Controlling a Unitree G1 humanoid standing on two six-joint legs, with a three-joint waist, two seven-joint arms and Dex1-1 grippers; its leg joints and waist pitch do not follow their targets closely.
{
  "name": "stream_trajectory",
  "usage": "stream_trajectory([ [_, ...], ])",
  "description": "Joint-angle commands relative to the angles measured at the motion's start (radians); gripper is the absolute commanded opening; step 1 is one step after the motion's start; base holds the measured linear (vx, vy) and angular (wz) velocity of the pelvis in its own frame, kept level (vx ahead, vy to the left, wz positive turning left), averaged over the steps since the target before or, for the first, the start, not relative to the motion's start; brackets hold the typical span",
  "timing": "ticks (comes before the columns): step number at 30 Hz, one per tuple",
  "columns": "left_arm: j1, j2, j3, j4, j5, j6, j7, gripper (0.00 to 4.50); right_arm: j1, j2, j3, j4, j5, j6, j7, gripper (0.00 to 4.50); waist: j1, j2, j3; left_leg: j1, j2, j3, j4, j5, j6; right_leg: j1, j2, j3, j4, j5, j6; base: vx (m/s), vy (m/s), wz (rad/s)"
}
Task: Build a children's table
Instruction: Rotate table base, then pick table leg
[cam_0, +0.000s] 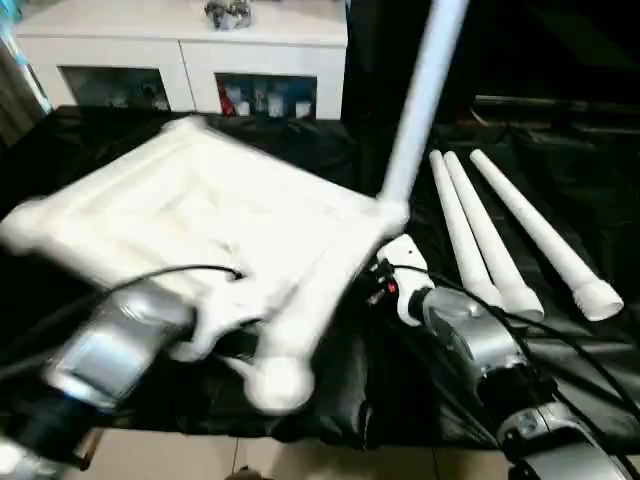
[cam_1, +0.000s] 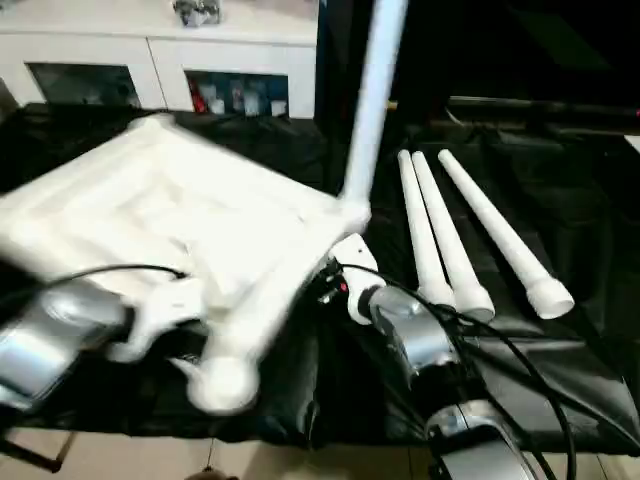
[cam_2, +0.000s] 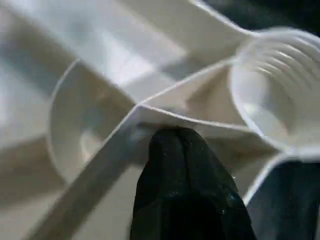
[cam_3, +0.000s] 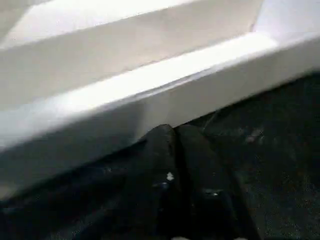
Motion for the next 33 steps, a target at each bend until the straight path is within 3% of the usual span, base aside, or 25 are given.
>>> stream_trajectory([
  [1,-0.031,-0.041,-0.02,0.038,0.014,-0.005,0.056,0.0,-0.028,0.015,0.01,0.031,0.0,-0.029,0.002,0.07,0.003,0.002,-0.057,0.01,0.064,-0.027,-0.072,-0.189,-0.004,0.044,-0.093,0.068,-0.058,-0.158,-0.218,0.0,0.0,0.0],
  [3,-0.039,-0.055,-0.019,0.052,0.02,-0.002,0.071,0.0,-0.033,0.016,0.008,0.043,-0.002,-0.038,0.003,0.07,0.003,-0.002,-0.058,0.009,0.063,-0.027,-0.071,-0.186,0.0,0.047,-0.096,0.068,-0.059,-0.172,-0.215,0.0,0.0,0.0],
  [6,-0.092,-0.154,0.004,0.166,0.045,-0.039,0.193,0.0,-0.033,0.008,0.0,0.049,-0.009,-0.053,0.001,0.07,0.002,-0.005,-0.057,0.013,0.061,-0.023,-0.067,-0.188,0.005,0.043,-0.092,0.067,-0.067,-0.195,-0.205,0.0,0.0,0.0],
  [8,-0.135,-0.226,0.024,0.265,0.062,-0.083,0.29,0.0,-0.027,-0.01,-0.016,0.032,-0.013,-0.057,-0.007,0.07,0.006,-0.001,-0.056,0.014,0.062,-0.023,-0.067,-0.188,0.006,0.041,-0.09,0.067,-0.069,-0.198,-0.199,0.0,0.0,0.0],
  [14,-0.159,-0.25,0.036,0.334,0.071,-0.137,0.361,0.0,0.006,-0.06,-0.07,-0.078,0.01,-0.026,-0.026,0.07,0.016,-0.003,-0.063,0.007,0.066,-0.03,-0.066,-0.175,0.01,0.049,-0.093,0.065,-0.06,-0.144,-0.187,0.0,0.0,0.0],
  [15,-0.153,-0.247,0.048,0.316,0.06,-0.141,0.355,0.0,0.02,-0.078,-0.091,-0.136,0.009,0.021,-0.057,0.07,0.016,-0.004,-0.063,0.009,0.066,-0.029,-0.064,-0.164,0.015,0.047,-0.092,0.066,-0.059,-0.134,-0.187,0.0,0.0,0.0],
  [16,-0.145,-0.241,0.058,0.294,0.05,-0.135,0.347,0.0,0.027,-0.09,-0.104,-0.177,-0.001,0.064,-0.089,0.07,0.018,0.002,-0.064,0.008,0.065,-0.029,-0.064,-0.148,0.017,0.049,-0.09,0.065,-0.057,-0.112,-0.19,0.0,0.0,0.0],
  [18,-0.134,-0.238,0.075,0.267,0.038,-0.143,0.339,0.0,0.036,-0.106,-0.12,-0.228,-0.003,0.123,-0.108,0.07,0.016,-0.001,-0.063,0.006,0.064,-0.029,-0.063,-0.132,0.018,0.05,-0.089,0.064,-0.054,-0.093,-0.197,0.0,0.0,0.0],
  [20,-0.127,-0.236,0.089,0.251,0.026,-0.163,0.339,0.0,0.043,-0.117,-0.132,-0.267,0.01,0.167,-0.098,0.07,0.017,0.002,-0.062,0.007,0.063,-0.028,-0.062,-0.152,0.022,0.049,-0.091,0.065,-0.059,-0.114,-0.198,0.0,0.0,0.0],
  [21,-0.121,-0.241,0.114,0.236,0.009,-0.172,0.353,0.2,0.043,-0.121,-0.158,-0.296,0.027,0.204,-0.111,0.23,0.017,0.006,-0.062,0.009,0.063,-0.028,-0.062,-0.161,0.02,0.047,-0.091,0.064,-0.059,-0.125,-0.198,0.0,0.0,0.0],
  [24,-0.107,-0.254,0.182,0.174,-0.052,-0.151,0.37,0.43,0.02,-0.137,-0.216,-0.322,0.023,0.287,-0.193,0.45,0.018,0.004,-0.059,0.013,0.065,-0.027,-0.064,-0.179,0.006,0.045,-0.09,0.064,-0.064,-0.166,-0.205,0.0,0.0,0.0],
  [28,-0.094,-0.278,0.236,0.114,-0.108,-0.192,0.38,0.74,-0.022,-0.155,-0.265,-0.367,0.017,0.438,-0.269,0.74,0.019,0.0,-0.056,0.014,0.062,-0.026,-0.065,-0.187,-0.005,0.043,-0.086,0.065,-0.065,-0.197,-0.189,0.0,0.0,0.0],
  [30,-0.095,-0.282,0.242,0.093,-0.114,-0.174,0.384,0.81,-0.036,-0.162,-0.275,-0.378,0.008,0.485,-0.283,0.81,0.021,0.0,-0.057,0.012,0.061,-0.026,-0.065,-0.181,-0.008,0.043,-0.087,0.064,-0.064,-0.2,-0.179,0.0,0.0,0.0],
  [31,-0.095,-0.282,0.241,0.086,-0.114,-0.171,0.384,0.93,-0.04,-0.165,-0.279,-0.379,0.004,0.496,-0.286,0.98,0.021,-0.007,-0.058,0.011,0.061,-0.026,-0.065,-0.169,-0.005,0.045,-0.088,0.064,-0.063,-0.199,-0.171,0.0,0.0,0.0],
  [33,-0.087,-0.277,0.232,0.046,-0.122,-0.158,0.369,1.05,-0.053,-0.169,-0.292,-0.386,-0.002,0.539,-0.311,1.08,0.021,-0.005,-0.058,0.011,0.061,-0.026,-0.064,-0.156,-0.006,0.044,-0.089,0.065,-0.062,-0.197,-0.166,0.0,0.0,0.0],
])
